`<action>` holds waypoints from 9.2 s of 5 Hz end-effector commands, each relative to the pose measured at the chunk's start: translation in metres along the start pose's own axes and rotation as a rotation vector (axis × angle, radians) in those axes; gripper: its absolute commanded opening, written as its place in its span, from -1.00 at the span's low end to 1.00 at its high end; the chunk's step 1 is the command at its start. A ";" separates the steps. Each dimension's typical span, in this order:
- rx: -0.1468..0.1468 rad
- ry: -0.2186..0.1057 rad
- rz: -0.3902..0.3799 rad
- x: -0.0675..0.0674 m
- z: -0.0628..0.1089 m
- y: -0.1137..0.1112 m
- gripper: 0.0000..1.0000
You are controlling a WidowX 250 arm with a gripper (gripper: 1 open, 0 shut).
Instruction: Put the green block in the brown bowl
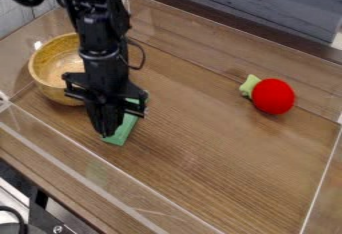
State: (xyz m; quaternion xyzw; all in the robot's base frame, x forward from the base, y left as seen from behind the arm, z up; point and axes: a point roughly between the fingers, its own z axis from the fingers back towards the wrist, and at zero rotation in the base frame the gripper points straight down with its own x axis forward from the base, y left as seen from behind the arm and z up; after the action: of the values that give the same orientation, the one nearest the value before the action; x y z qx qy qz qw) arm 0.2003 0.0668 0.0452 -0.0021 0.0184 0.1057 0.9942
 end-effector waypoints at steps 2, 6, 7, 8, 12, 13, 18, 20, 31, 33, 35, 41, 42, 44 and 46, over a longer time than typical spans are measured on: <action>-0.008 -0.023 -0.036 0.011 -0.009 -0.004 1.00; -0.041 -0.060 0.078 0.044 -0.016 0.011 1.00; -0.043 -0.057 0.087 0.046 -0.015 0.018 1.00; -0.045 -0.052 -0.007 0.045 -0.016 0.015 1.00; -0.062 -0.052 -0.034 0.053 0.000 0.001 -1.00; -0.079 -0.070 -0.042 0.058 0.024 0.004 -1.00; -0.131 -0.148 -0.001 0.090 0.056 0.105 -1.00; -0.151 -0.160 -0.034 0.109 0.039 0.111 -1.00; -0.213 -0.188 0.155 0.149 0.050 0.097 1.00; -0.217 -0.231 0.128 0.153 0.075 0.088 1.00; -0.198 -0.236 0.178 0.142 0.081 0.059 1.00; -0.148 -0.162 -0.025 0.136 0.079 -0.004 1.00; -0.138 -0.150 -0.051 0.134 0.075 -0.005 1.00; -0.130 -0.134 -0.091 0.135 0.066 0.000 1.00; -0.124 -0.137 0.001 0.126 0.081 0.005 1.00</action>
State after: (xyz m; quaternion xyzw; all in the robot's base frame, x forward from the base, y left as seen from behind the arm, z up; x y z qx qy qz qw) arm 0.3235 0.0953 0.0989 -0.0669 -0.0235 0.1067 0.9918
